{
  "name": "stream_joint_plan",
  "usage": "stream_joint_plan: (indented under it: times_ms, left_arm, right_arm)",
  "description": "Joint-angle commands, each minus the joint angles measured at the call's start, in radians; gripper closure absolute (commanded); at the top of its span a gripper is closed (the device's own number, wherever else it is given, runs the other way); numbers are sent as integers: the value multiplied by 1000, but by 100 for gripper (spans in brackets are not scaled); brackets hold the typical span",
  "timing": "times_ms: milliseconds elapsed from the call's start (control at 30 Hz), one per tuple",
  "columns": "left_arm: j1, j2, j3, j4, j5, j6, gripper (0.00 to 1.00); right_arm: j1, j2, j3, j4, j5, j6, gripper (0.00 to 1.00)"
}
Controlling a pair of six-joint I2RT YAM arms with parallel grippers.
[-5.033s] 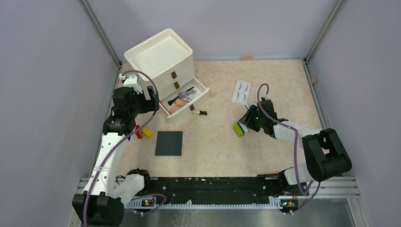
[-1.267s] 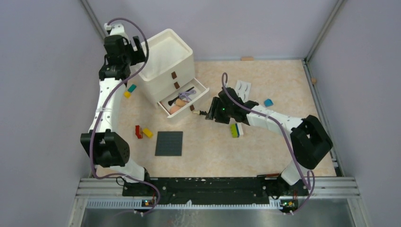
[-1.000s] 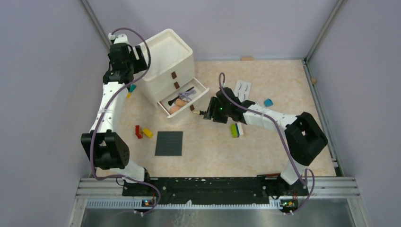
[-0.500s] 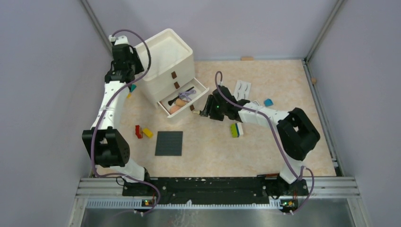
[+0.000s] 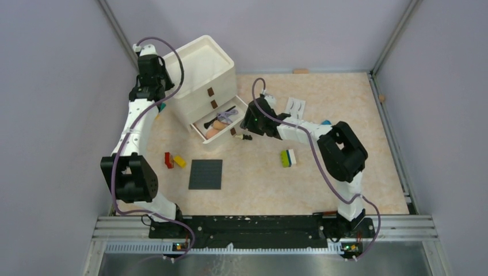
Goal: Organize the makeup
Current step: Close the drawer in the storage box, then open the drawer in the storage box.
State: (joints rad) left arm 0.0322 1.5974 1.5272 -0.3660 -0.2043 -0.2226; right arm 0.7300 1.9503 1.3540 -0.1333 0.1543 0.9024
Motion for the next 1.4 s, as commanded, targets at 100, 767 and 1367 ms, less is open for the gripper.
stream_joint_plan:
  times_ms: [100, 767, 1367]
  left_arm:
    - [1, 6, -29, 6, 47, 5, 76]
    - [-114, 26, -46, 1, 60, 2, 78]
    - [-168, 24, -48, -14, 46, -2, 76]
  right_arm:
    - [-7, 136, 191, 5, 22, 7, 49]
    - [9, 412, 604, -46, -63, 10, 51]
    - [1, 286, 260, 515, -177, -52, 52]
